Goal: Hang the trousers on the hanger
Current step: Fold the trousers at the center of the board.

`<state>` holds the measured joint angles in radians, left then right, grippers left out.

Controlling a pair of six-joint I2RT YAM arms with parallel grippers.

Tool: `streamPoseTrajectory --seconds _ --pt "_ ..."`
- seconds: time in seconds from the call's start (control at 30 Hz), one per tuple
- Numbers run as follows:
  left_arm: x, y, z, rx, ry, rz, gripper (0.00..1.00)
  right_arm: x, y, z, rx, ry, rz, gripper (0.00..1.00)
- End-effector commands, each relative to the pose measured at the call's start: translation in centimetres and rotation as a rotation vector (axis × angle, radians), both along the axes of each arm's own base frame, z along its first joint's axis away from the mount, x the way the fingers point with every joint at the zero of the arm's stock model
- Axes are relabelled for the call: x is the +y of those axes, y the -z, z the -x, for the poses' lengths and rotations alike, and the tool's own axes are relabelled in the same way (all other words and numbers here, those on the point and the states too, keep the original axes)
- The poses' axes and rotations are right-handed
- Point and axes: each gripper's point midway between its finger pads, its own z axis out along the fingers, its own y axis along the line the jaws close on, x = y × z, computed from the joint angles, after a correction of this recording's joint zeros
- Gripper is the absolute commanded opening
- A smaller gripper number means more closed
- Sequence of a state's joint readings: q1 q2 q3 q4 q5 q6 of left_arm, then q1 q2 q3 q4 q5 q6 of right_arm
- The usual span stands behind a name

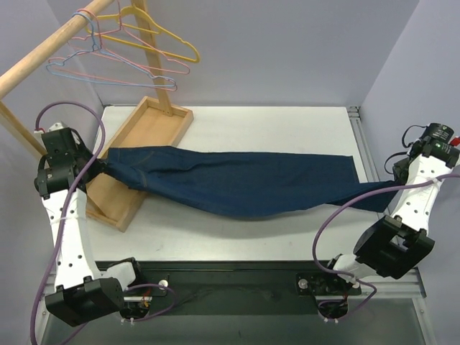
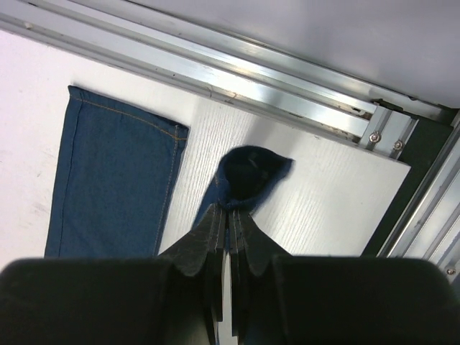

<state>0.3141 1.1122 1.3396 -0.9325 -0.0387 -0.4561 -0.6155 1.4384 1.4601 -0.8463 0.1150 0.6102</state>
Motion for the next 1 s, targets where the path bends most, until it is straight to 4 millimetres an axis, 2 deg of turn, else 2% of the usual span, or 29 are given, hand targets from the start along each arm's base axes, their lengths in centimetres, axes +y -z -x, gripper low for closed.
streamPoseTrajectory --seconds 0.0,0.07,0.43,0.73,0.97 --pt "1.3 0.2 0.6 0.008 -0.017 -0.091 0.0 -1.0 -0.6 0.2 0.031 0.033 0.035 0.0" --pt "1.3 1.3 0.1 0.036 -0.001 -0.072 0.0 -1.0 -0.2 -0.1 0.044 0.015 0.03 0.0" --pt "3.0 4.8 -4.5 0.122 0.039 -0.048 0.0 -1.2 2.7 -2.9 0.152 -0.064 0.07 0.0" --pt "4.3 4.7 -8.3 0.115 0.05 -0.039 0.0 -1.4 4.2 -5.8 0.168 -0.085 0.078 0.0" --pt "4.6 4.8 -10.8 0.093 0.049 -0.006 0.0 -1.8 4.4 -7.9 0.15 -0.087 0.073 0.0"
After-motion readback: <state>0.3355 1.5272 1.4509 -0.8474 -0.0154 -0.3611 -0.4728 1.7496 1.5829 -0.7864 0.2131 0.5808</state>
